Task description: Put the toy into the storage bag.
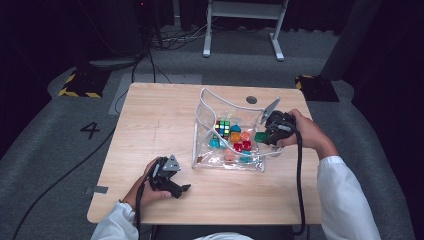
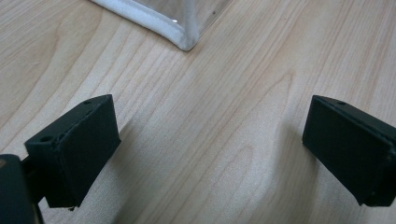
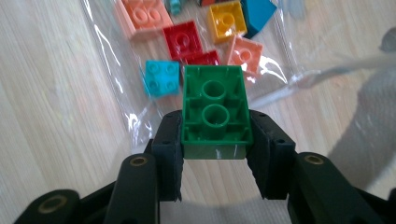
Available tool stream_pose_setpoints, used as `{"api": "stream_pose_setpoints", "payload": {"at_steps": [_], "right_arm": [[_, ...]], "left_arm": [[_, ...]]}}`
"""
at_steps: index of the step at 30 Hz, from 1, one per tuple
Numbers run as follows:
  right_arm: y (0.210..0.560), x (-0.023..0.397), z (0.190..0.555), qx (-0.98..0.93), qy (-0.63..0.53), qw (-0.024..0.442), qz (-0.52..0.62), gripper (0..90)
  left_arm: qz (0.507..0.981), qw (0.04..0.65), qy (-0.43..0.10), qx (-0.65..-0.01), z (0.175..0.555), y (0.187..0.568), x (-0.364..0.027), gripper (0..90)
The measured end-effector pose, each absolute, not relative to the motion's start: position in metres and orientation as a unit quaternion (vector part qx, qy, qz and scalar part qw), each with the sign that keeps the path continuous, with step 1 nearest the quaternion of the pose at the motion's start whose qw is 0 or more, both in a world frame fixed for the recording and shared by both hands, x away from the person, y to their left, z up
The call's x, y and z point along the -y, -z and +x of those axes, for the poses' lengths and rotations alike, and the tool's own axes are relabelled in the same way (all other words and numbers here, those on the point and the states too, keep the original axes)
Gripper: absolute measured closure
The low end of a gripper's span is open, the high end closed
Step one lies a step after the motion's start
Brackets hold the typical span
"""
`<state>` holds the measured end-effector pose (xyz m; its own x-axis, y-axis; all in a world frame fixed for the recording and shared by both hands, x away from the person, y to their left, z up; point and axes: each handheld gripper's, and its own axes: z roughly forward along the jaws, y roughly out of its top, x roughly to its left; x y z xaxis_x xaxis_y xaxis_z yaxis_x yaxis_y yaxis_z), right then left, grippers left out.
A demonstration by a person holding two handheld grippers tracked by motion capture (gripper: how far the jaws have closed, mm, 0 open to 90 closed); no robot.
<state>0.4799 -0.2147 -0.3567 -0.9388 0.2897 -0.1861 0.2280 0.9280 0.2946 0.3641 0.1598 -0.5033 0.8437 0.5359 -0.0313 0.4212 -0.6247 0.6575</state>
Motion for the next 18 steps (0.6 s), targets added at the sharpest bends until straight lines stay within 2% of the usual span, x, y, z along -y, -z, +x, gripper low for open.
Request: {"api": "stream_pose_setpoints", "payload": {"at_steps": [9,13,18], "right_arm": [[0.354,0.220,0.475,-0.973,-0.148,0.112,0.140,58.8],[0.351,0.225,0.474,-0.966,-0.189,0.100,0.144,54.0],[0.350,0.233,0.471,-0.958,-0.223,0.108,0.145,48.6]], "left_arm": [[0.898,0.341,-0.085,-0.266,0.365,0.503,-0.160,3.6],[0.898,0.341,-0.085,-0.266,0.365,0.503,-0.160,3.6],[0.898,0.341,-0.085,-0.265,0.365,0.503,-0.160,3.4]]}}
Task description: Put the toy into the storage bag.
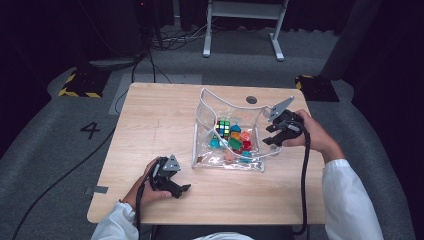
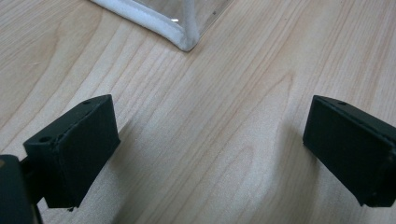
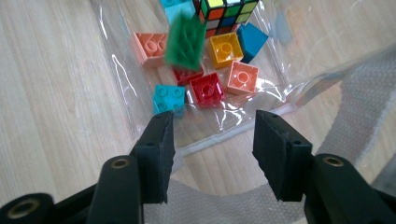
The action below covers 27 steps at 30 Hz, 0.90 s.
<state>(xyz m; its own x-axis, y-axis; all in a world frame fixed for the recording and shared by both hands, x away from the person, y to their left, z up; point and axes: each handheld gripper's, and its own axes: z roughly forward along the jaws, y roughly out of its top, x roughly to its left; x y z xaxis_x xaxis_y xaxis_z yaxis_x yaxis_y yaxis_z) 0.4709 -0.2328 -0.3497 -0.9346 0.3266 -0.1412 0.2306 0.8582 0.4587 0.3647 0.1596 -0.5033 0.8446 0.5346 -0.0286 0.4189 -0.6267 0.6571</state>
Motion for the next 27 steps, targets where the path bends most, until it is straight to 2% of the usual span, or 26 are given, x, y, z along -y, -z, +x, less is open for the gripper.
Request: {"api": "stream_pose_setpoints", "payload": {"at_steps": [6,14,18,27], "right_arm": [[0.345,0.236,0.462,-0.948,-0.249,0.128,0.150,46.0],[0.333,0.241,0.452,-0.929,-0.282,0.181,0.157,33.4],[0.328,0.246,0.444,-0.919,-0.298,0.193,0.171,30.2],[0.319,0.258,0.431,-0.897,-0.331,0.224,0.188,29.5]], "left_arm": [[0.898,0.341,-0.084,-0.265,0.365,0.503,-0.160,3.4],[0.898,0.341,-0.085,-0.266,0.365,0.503,-0.160,3.4],[0.898,0.341,-0.085,-0.266,0.365,0.503,-0.159,3.5],[0.898,0.341,-0.085,-0.266,0.365,0.503,-0.159,3.5]]}}
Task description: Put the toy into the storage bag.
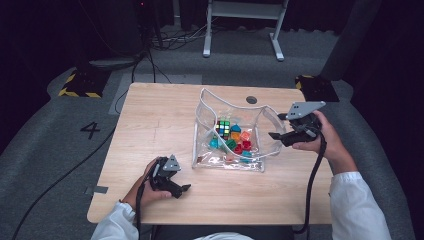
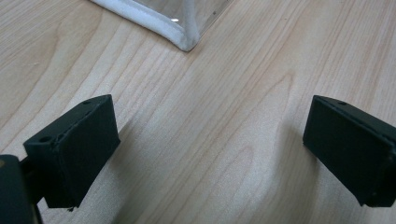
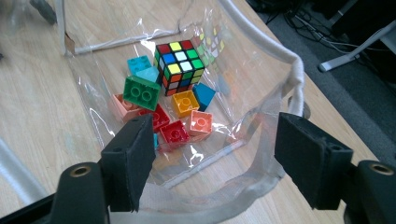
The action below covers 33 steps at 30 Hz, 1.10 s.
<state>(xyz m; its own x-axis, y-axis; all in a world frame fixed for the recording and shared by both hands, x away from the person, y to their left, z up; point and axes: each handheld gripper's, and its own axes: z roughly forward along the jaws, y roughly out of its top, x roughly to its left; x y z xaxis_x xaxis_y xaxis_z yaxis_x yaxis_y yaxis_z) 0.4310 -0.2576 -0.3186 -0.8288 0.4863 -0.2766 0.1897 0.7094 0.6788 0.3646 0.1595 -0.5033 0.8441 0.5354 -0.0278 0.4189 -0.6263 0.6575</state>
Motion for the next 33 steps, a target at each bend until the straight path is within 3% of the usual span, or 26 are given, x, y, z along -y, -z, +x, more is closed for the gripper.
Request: {"api": "stream_pose_setpoints", "payload": {"at_steps": [20,33], "right_arm": [[0.314,0.284,0.412,-0.877,-0.351,0.251,0.210,29.3],[0.324,0.295,0.400,-0.872,-0.365,0.246,0.215,29.0]], "left_arm": [[0.898,0.341,-0.084,-0.266,0.365,0.503,-0.160,3.5],[0.898,0.341,-0.085,-0.265,0.365,0.503,-0.160,3.5]]}}
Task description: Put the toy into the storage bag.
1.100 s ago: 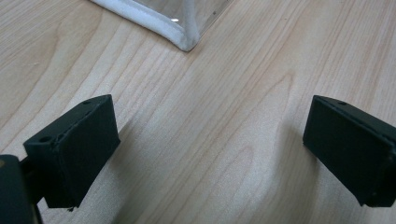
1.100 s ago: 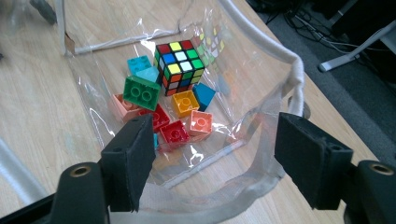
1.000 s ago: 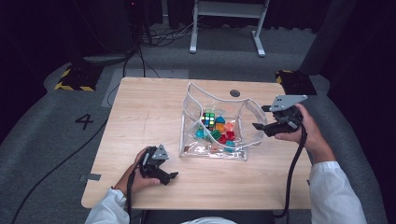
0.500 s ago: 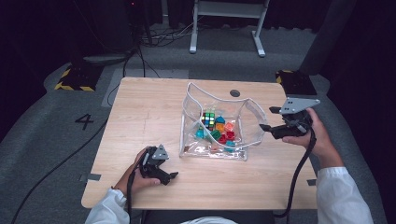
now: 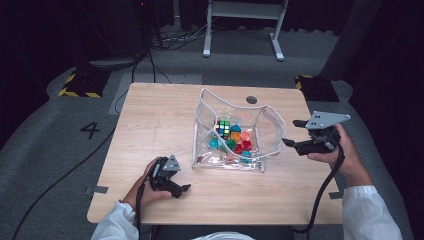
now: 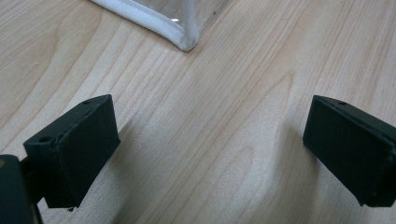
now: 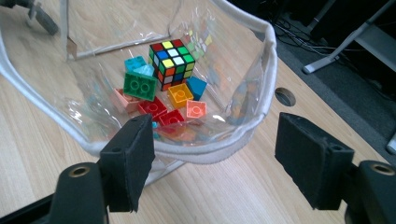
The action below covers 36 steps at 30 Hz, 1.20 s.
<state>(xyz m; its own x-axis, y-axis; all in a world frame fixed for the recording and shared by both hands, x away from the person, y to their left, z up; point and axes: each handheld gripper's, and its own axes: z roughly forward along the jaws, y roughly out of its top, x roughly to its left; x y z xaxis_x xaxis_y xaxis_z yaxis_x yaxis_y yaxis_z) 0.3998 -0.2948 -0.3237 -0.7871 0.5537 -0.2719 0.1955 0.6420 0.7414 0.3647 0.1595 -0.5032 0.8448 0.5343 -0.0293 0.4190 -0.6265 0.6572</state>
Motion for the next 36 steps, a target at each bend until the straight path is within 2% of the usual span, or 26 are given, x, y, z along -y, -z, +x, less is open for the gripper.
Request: {"api": "stream_pose_setpoints", "payload": {"at_steps": [36], "right_arm": [[0.390,0.305,0.388,-0.880,-0.339,0.227,0.245,28.1]], "left_arm": [[0.898,0.341,-0.085,-0.266,0.365,0.503,-0.160,3.4]]}}
